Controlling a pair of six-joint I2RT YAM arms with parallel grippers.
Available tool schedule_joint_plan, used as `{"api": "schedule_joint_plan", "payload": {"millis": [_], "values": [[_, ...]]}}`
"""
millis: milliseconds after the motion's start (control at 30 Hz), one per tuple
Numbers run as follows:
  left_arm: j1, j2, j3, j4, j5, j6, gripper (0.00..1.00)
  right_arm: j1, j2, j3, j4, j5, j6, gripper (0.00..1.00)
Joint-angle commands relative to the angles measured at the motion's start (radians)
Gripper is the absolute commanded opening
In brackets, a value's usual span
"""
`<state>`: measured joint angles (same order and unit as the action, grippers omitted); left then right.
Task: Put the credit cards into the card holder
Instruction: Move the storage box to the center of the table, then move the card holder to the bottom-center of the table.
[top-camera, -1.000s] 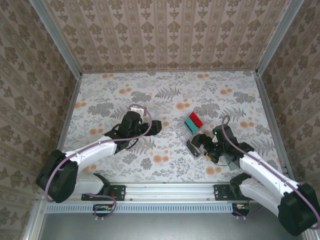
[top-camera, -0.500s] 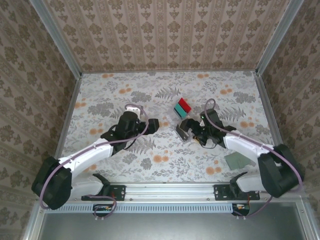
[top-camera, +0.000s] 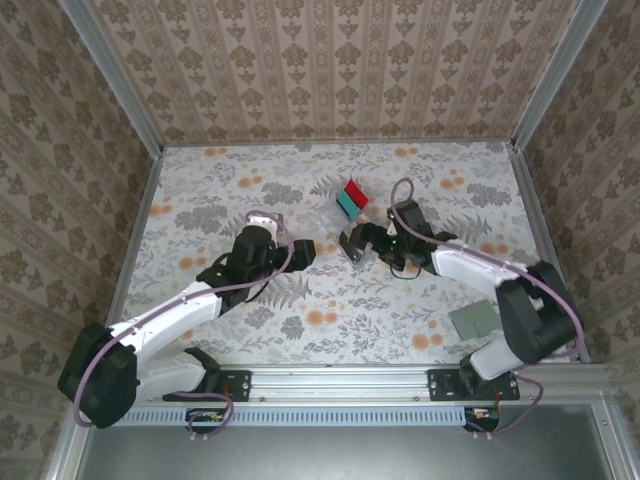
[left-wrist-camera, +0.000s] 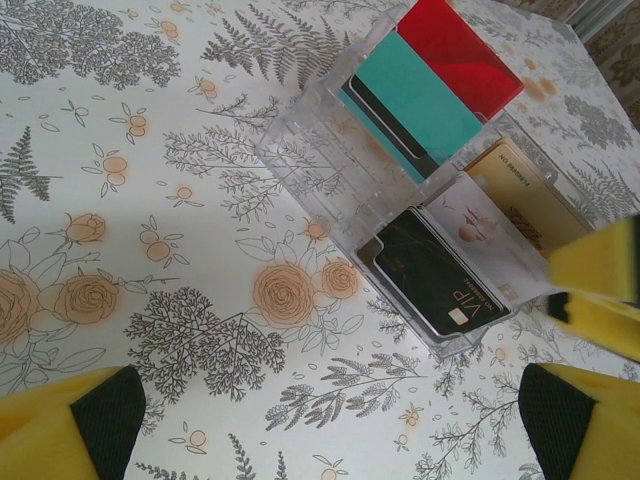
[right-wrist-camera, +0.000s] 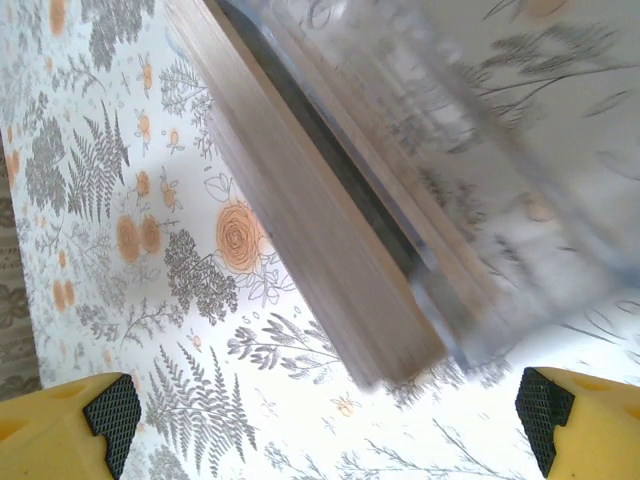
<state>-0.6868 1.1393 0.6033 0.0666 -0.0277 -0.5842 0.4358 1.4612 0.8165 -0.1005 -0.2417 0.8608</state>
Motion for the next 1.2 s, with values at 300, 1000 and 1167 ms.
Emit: {"api": "schedule_joint_plan", "payload": {"millis": [300,1000,1167], "values": [[0.003,-0.092,-0.054,0.029,-0.012,-0.045,1.00,-0.300,-0.559,-0.280,-0.511,0.478,-0.032,1.00],[0.004,-0.047,-0.051,0.086,0.038,-0.062,1.00,-0.480,-0.352,-0.391,-0.311,0.029,-0.055,1.00],[0.004,-0.031,-0.038,0.087,0.049,-0.065,1.00,-0.334,-0.376,-0.408,-0.247,-0.009,0.019,0.99]]}}
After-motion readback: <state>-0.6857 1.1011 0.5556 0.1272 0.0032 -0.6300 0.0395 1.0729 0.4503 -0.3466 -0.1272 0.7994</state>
